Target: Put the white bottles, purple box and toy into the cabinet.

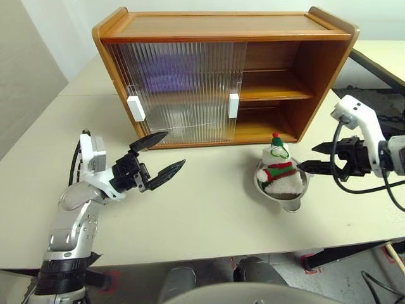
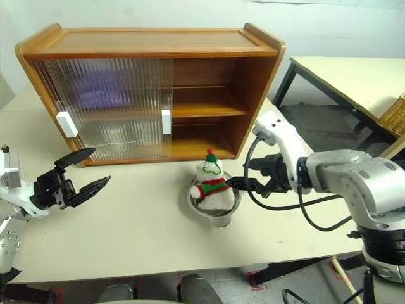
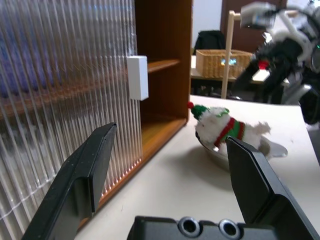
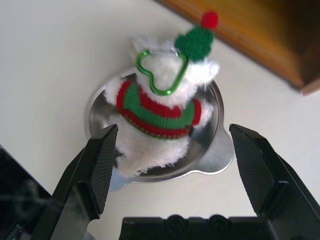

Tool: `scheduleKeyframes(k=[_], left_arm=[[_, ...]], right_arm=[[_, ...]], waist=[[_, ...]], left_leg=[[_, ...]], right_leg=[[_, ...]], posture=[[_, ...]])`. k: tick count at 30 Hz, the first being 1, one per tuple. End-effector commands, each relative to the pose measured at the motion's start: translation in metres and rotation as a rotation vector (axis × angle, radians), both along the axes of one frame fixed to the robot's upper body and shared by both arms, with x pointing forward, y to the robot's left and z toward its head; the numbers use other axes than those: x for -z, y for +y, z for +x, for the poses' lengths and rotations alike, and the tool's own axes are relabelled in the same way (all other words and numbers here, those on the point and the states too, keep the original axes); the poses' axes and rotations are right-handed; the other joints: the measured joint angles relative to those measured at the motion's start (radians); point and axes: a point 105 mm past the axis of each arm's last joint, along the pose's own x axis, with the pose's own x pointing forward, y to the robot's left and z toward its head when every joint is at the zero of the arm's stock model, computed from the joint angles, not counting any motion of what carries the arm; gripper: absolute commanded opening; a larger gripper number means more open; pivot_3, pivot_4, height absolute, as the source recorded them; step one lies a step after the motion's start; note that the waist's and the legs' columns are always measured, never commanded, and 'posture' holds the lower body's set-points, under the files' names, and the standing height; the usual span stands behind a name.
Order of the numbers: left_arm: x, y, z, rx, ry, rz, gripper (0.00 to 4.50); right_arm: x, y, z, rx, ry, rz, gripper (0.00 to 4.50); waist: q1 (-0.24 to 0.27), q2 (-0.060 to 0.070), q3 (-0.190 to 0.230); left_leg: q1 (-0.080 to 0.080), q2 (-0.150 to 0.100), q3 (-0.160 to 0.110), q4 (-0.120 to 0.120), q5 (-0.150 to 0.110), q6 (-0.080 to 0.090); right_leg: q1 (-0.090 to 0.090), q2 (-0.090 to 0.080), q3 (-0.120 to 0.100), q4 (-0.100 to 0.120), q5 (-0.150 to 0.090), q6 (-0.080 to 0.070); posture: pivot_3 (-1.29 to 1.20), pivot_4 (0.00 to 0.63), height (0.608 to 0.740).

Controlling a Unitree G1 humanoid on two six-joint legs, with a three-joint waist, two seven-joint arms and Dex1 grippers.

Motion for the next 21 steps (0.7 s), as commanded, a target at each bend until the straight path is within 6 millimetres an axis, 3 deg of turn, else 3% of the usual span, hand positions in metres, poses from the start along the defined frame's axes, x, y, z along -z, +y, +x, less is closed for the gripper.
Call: scheduleKeyframes(k=[1, 11, 21], left_arm=[[0.003, -0.004, -0.002, -0.017, -0.005, -0.007, 4.5], [0.005, -0.008, 0.001, -0.057, -0.014, -0.024, 4.5], [0.004, -0.006, 0.001, -0.047, -0.023, 0.006, 4.5]], right_arm=[[0.005, 0.008, 0.0, 0.015, 0.021, -0.016, 4.48], [0.02, 0.026, 0.013, 0.113, 0.05, 0.017, 4.48], [0.039, 0.022, 0.024, 0.225, 0.08, -0.044, 4.48]], waist=[[0.0, 0.0, 0.0], [0.003, 0.0, 0.0], [0.009, 0.001, 0.0]], left_leg=[[0.0, 0.0, 0.0, 0.0, 0.0, 0.0], [0.001, 0.0, -0.001, 0.0, 0.0, 0.001], [0.001, 0.0, -0.003, 0.0, 0.0, 0.001]], right_leg=[[0.0, 0.0, 0.0, 0.0, 0.0, 0.0], [0.0, 0.0, 0.0, 0.0, 0.003, 0.013], [0.0, 0.0, 0.0, 0.001, 0.003, 0.012]], posture=[[-0.09, 0.0, 0.74], [-0.06, 0.006, 0.74], [-0.06, 0.006, 0.74]])
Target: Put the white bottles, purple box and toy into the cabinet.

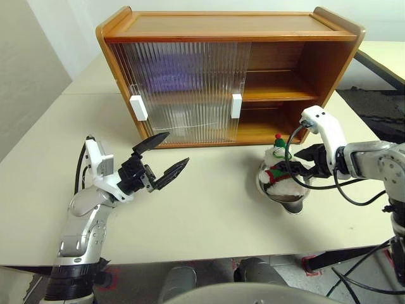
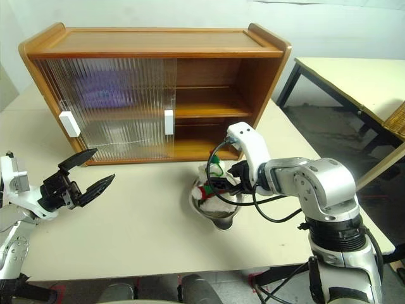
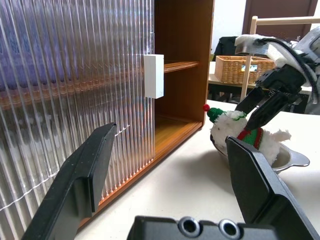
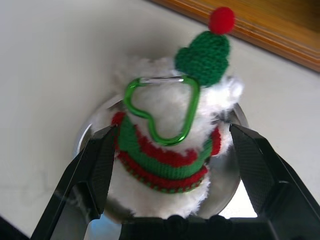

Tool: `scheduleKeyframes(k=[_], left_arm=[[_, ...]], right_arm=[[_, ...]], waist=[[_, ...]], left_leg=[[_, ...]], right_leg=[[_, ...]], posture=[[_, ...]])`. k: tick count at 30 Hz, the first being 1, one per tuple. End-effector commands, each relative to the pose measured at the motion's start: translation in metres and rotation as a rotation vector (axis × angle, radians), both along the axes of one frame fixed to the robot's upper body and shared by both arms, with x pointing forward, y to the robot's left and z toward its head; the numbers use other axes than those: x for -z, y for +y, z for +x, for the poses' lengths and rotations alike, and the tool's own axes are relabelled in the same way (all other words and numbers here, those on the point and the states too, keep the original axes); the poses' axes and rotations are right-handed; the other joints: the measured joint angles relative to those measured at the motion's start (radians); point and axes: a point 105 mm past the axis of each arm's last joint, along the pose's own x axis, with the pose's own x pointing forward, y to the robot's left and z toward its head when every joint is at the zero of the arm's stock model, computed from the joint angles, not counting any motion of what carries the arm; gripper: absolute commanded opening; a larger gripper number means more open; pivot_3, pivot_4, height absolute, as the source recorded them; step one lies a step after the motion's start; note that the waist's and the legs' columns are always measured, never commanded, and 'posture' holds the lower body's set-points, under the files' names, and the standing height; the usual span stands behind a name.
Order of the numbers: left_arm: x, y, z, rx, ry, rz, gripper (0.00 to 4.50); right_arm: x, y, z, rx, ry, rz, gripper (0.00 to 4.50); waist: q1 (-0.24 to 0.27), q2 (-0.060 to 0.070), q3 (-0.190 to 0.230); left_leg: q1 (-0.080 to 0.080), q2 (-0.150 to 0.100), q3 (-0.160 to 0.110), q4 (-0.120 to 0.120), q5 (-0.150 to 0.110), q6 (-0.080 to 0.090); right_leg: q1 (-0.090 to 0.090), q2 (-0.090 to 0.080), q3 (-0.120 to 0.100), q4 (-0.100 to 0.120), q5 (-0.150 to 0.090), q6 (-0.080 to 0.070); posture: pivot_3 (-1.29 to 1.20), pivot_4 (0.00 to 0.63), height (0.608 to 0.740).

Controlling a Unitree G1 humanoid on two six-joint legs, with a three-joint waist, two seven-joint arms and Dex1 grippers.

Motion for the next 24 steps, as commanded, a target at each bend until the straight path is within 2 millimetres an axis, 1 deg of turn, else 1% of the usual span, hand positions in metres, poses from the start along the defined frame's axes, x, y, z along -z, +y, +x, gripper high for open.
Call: scheduleKeyframes(k=[1, 2, 5, 7, 12, 15, 17, 19, 22, 24], left_arm=[[-0.004, -0.001, -0.001, 0.014, -0.021, 0.023, 4.5], [-0.005, 0.0, -0.001, 0.014, -0.022, 0.024, 4.5], [-0.005, 0.0, -0.001, 0.011, -0.026, 0.027, 4.5], [-0.005, 0.001, -0.001, 0.008, -0.027, 0.028, 4.5], [-0.004, 0.002, -0.001, 0.006, -0.024, 0.029, 4.5], [-0.003, 0.002, 0.0, 0.006, -0.018, 0.032, 4.5], [-0.002, 0.001, 0.0, 0.008, -0.012, 0.034, 4.5], [-0.001, 0.001, 0.0, 0.013, -0.007, 0.037, 4.5], [-0.001, 0.0, 0.001, 0.016, -0.006, 0.037, 4.5], [0.0, 0.0, 0.001, 0.017, -0.004, 0.036, 4.5]], right_arm=[[0.009, -0.003, 0.001, 0.032, 0.039, -0.055, 4.48], [0.011, -0.003, 0.0, 0.031, 0.045, -0.062, 4.48], [0.014, 0.0, 0.001, 0.036, 0.045, -0.054, 3.84], [0.015, 0.002, 0.001, 0.034, 0.052, -0.044, 3.2], [0.014, 0.004, -0.001, 0.018, 0.051, -0.044, 1.38], [0.008, 0.002, 0.001, 0.013, 0.037, -0.04, 0.51], [0.005, 0.001, 0.0, 0.001, 0.042, -0.025, 0.15], [0.0, 0.001, -0.003, -0.023, 0.056, -0.015, 0.12], [-0.012, -0.002, -0.006, -0.06, 0.056, 0.001, 0.11], [-0.03, -0.001, -0.003, -0.085, 0.029, 0.044, 0.11]], waist=[[0.0, 0.0, 0.0], [0.0, 0.0, 0.0], [0.001, 0.0, 0.0], [0.001, 0.0, 0.0], [0.003, 0.0, 0.0], [0.003, 0.0, 0.0], [0.003, 0.0, 0.0], [0.003, 0.0, 0.0], [0.004, 0.0, 0.0], [0.005, 0.001, 0.0]], left_leg=[[0.0, 0.0, 0.0, 0.0, 0.0, 0.0], [0.0, 0.0, 0.0, 0.0, 0.0, 0.0], [0.0, 0.0, 0.0, 0.0, 0.0, 0.0], [0.0, 0.0, 0.0, 0.0, 0.0, 0.0], [0.0, 0.0, 0.0, 0.0, 0.0, 0.0], [0.0, 0.0, 0.0, 0.0, 0.0, 0.0], [0.0, 0.0, 0.0, 0.0, 0.0, 0.0], [0.0, 0.0, 0.0, 0.0, 0.0, 0.0], [-0.001, 0.0, 0.0, 0.0, 0.0, 0.0], [-0.001, -0.001, 0.0, 0.0, 0.0, 0.0]], right_leg=[[0.0, 0.0, 0.0, 0.0, 0.0, 0.0], [0.0, 0.0, 0.0, 0.0, 0.0, 0.0], [0.0, 0.0, 0.0, 0.0, 0.0, 0.0], [0.0, 0.0, 0.0, 0.0, 0.0, 0.0], [0.0, 0.0, 0.0, 0.0, 0.0, 0.0], [0.0, 0.0, 0.0, 0.0, 0.0, 0.0], [0.0, 0.0, 0.0, 0.0, 0.0, -0.001], [0.0, 0.0, 0.0, 0.0, 0.0, -0.002], [0.0, 0.0, 0.0, 0.0, -0.004, -0.007], [0.0, 0.0, 0.0, 0.0, -0.004, -0.008]], posture=[[-0.06, 0.005, 0.74], [-0.06, 0.005, 0.74], [-0.05, 0.004, 0.74], [-0.05, 0.004, 0.74], [-0.05, 0.004, 0.74], [-0.06, 0.004, 0.74], [-0.06, 0.005, 0.74], [-0.06, 0.005, 0.74], [-0.06, 0.006, 0.74], [-0.07, 0.005, 0.74]])
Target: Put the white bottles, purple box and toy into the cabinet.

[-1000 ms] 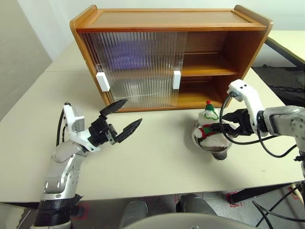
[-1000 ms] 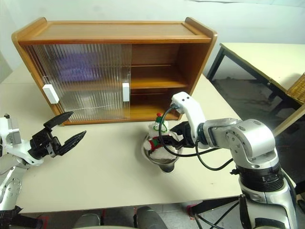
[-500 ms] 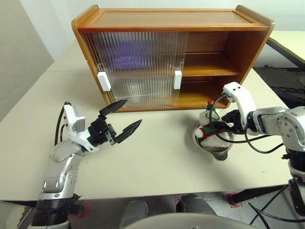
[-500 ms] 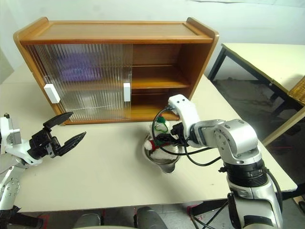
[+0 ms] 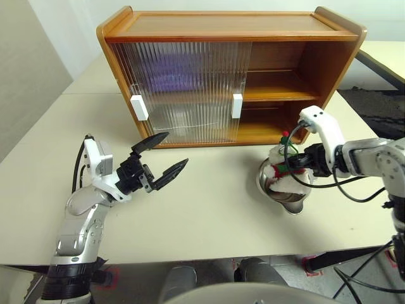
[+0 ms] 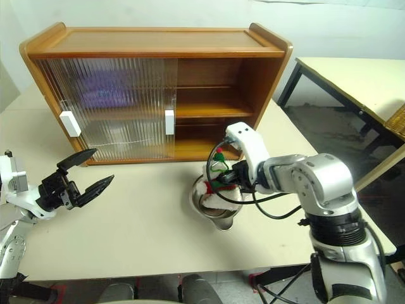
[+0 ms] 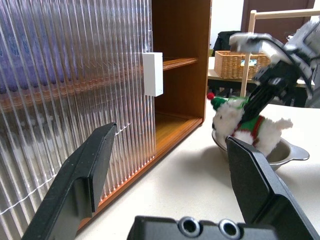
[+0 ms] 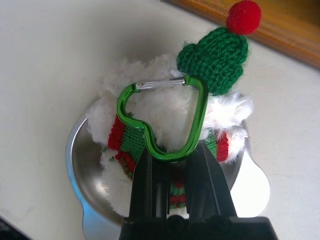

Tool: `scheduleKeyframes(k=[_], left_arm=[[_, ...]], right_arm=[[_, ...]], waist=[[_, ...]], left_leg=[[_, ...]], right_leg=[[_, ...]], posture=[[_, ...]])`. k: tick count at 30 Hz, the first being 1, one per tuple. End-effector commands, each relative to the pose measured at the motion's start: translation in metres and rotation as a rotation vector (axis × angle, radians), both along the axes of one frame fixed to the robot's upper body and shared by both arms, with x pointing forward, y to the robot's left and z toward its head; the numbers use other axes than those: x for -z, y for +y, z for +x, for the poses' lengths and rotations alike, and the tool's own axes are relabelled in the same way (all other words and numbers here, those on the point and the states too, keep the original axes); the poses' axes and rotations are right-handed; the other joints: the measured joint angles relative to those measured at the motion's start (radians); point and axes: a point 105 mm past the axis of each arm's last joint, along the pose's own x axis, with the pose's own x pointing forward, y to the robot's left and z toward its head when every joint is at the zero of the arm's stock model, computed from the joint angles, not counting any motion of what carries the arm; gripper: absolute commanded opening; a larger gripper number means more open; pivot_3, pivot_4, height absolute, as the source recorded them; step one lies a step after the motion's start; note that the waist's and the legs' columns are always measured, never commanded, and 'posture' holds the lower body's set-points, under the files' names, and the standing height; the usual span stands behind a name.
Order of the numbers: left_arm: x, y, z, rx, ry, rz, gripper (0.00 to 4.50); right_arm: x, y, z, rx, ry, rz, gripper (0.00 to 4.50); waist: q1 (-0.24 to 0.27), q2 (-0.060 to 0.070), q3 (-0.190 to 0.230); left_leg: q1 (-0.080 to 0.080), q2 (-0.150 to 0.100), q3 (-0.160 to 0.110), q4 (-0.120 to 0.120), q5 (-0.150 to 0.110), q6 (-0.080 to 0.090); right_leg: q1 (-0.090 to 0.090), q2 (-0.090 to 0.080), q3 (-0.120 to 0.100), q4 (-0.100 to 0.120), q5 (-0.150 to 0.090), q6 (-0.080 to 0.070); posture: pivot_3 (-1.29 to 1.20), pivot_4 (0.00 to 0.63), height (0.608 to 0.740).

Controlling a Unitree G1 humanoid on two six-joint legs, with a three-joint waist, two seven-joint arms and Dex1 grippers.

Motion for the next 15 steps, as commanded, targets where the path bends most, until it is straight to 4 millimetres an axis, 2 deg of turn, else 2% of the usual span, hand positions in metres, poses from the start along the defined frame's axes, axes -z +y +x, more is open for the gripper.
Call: scheduleKeyframes(k=[1, 3, 6, 9, 11, 15], left_arm=[[0.001, -0.001, 0.001, 0.011, 0.003, 0.016, 4.5], [0.002, -0.002, 0.001, 0.014, 0.006, 0.017, 4.5], [0.002, -0.002, 0.001, 0.015, 0.006, 0.016, 4.5], [0.002, -0.002, 0.002, 0.016, 0.007, 0.015, 4.5], [0.003, -0.002, 0.002, 0.018, 0.012, 0.018, 4.5], [0.003, -0.002, 0.001, 0.015, 0.017, 0.021, 4.5]], right_arm=[[-0.024, 0.002, -0.001, -0.036, -0.007, 0.061, 0.11], [-0.052, 0.003, 0.016, -0.007, -0.095, 0.129, 0.11], [-0.073, 0.005, 0.029, 0.026, -0.163, 0.194, 0.07], [-0.099, 0.005, 0.051, 0.107, -0.251, 0.316, 0.04], [-0.111, 0.004, 0.062, 0.15, -0.296, 0.37, 0.04], [-0.12, 0.003, 0.076, 0.2, -0.384, 0.388, 0.04]], waist=[[0.0, 0.0, 0.0], [-0.002, 0.001, 0.0], [-0.004, 0.002, -0.001], [-0.006, 0.003, -0.002], [-0.007, 0.003, -0.002], [-0.006, 0.004, -0.003]], left_leg=[[0.0, 0.0, 0.0, 0.0, 0.0, 0.0], [0.0, 0.0, 0.0, -0.001, 0.0, 0.0], [0.0, 0.0, 0.0, -0.001, 0.0, 0.0], [0.002, 0.001, -0.001, -0.001, 0.0, 0.001], [0.002, 0.001, -0.001, -0.001, 0.0, 0.001], [0.0, 0.001, -0.003, -0.002, -0.001, 0.002]], right_leg=[[-0.001, 0.0, 0.0, 0.0, 0.0, 0.0], [-0.001, 0.0, 0.0, 0.0, 0.0, 0.0], [-0.002, 0.0, 0.0, 0.001, 0.0, 0.0], [-0.006, 0.0, 0.0, 0.001, 0.001, -0.002], [-0.008, 0.0, 0.0, 0.003, 0.006, -0.006], [-0.009, 0.0, -0.001, 0.007, 0.008, -0.004]], posture=[[-0.07, 0.004, 0.74], [-0.07, 0.003, 0.74], [-0.07, 0.002, 0.74], [-0.07, 0.0, 0.74], [-0.06, 0.0, 0.74], [-0.06, 0.0, 0.74]])
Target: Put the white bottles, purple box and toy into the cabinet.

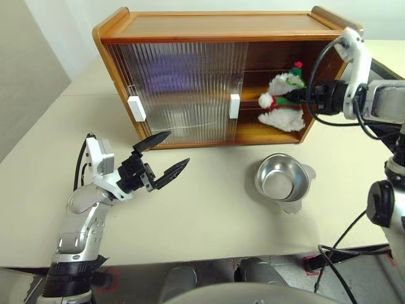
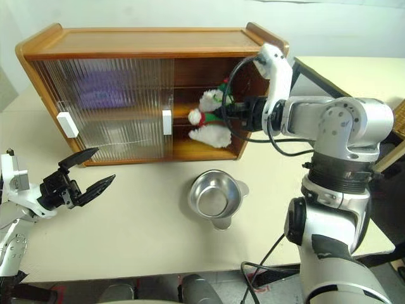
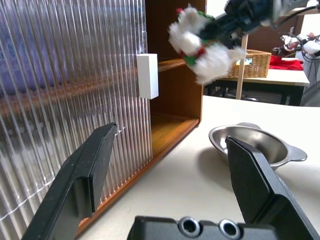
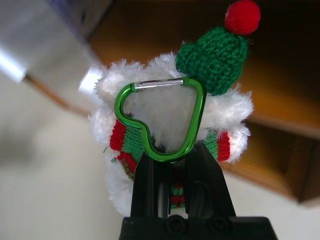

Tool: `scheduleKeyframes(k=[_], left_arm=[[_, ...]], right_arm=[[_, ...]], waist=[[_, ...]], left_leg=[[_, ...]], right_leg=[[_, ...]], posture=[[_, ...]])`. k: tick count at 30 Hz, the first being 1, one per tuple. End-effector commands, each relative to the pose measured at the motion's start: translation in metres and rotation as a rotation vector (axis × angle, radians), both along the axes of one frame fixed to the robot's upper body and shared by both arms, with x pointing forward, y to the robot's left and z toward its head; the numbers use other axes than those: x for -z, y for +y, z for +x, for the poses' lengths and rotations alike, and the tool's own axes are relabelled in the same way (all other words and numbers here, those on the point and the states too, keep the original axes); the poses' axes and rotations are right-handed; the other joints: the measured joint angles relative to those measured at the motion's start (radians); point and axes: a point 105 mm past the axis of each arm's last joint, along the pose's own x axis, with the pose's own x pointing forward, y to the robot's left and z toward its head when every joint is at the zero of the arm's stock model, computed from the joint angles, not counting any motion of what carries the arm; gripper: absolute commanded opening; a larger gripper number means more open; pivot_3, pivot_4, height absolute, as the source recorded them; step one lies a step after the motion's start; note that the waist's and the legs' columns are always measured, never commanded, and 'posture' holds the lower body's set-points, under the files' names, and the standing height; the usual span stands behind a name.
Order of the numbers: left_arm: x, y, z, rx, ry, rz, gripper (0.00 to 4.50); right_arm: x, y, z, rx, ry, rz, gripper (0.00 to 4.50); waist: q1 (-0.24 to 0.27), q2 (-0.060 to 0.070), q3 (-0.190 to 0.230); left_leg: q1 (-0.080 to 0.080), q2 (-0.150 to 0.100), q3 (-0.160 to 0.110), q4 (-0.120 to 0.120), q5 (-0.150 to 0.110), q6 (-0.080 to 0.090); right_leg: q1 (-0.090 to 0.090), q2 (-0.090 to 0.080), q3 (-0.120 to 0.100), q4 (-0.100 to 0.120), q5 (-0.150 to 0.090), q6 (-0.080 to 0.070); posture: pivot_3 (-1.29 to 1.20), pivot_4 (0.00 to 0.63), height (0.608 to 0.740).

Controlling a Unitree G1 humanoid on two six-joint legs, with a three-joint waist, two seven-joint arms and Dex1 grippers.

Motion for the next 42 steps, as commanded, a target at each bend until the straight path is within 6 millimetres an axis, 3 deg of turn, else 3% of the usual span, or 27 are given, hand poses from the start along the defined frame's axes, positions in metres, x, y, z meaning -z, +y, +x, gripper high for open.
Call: scheduleKeyframes(k=[1, 16, 27, 28, 29, 38, 42], left_arm=[[0.004, 0.001, 0.0, -0.001, 0.018, 0.017, 4.5], [0.002, 0.002, 0.0, -0.006, 0.028, 0.018, 4.5], [0.002, 0.0, 0.001, -0.006, 0.026, 0.021, 4.5], [0.002, 0.0, 0.001, -0.007, 0.026, 0.021, 4.5], [0.002, 0.0, 0.001, -0.007, 0.027, 0.021, 4.5], [0.002, -0.002, 0.0, -0.012, 0.031, 0.015, 4.5], [0.001, -0.003, 0.001, -0.011, 0.027, 0.014, 4.5]], right_arm=[[-0.009, -0.006, 0.013, 0.076, -0.073, 0.018, 0.04], [-0.03, -0.012, 0.04, 0.209, -0.334, 0.047, 0.04], [-0.028, 0.003, 0.047, 0.192, -0.44, -0.02, 0.04], [-0.028, 0.005, 0.048, 0.189, -0.452, -0.032, 0.79], [-0.027, 0.008, 0.048, 0.178, -0.461, -0.033, 1.01], [-0.034, 0.009, 0.051, 0.176, -0.506, -0.031, 4.34], [-0.034, 0.004, 0.052, 0.183, -0.507, -0.047, 4.47]], waist=[[0.0, 0.0, 0.0], [0.0, 0.001, 0.0], [-0.001, 0.001, 0.0], [-0.001, 0.001, 0.0], [-0.001, 0.001, 0.0], [0.002, 0.001, 0.0], [0.003, 0.001, 0.0]], left_leg=[[0.0, 0.0, 0.0, 0.0, 0.0, 0.0], [0.0, 0.0, 0.0, 0.001, 0.0, 0.0], [0.0, 0.0, 0.0, 0.001, 0.0, 0.0], [-0.001, 0.0, 0.0, 0.001, 0.0, 0.0], [-0.001, 0.0, 0.0, 0.001, 0.0, 0.0], [-0.001, 0.0, -0.001, 0.001, 0.0, 0.0], [-0.001, 0.0, -0.001, 0.001, 0.0, 0.0]], right_leg=[[0.0, 0.0, 0.0, 0.002, -0.001, 0.0], [0.001, 0.0, 0.001, 0.007, -0.006, 0.007], [0.001, 0.0, 0.001, 0.007, -0.004, 0.002], [0.001, 0.0, 0.001, 0.007, -0.004, 0.002], [0.001, 0.0, 0.001, 0.007, -0.004, 0.002], [0.001, 0.0, 0.001, 0.007, -0.004, 0.002], [0.001, 0.0, 0.0, 0.007, -0.004, 0.001]], posture=[[-0.05, 0.0, 0.74], [-0.06, 0.0, 0.74], [-0.05, 0.0, 0.74], [-0.05, 0.0, 0.74], [-0.04, 0.0, 0.74], [-0.04, 0.0, 0.74], [-0.04, 0.0, 0.74]])
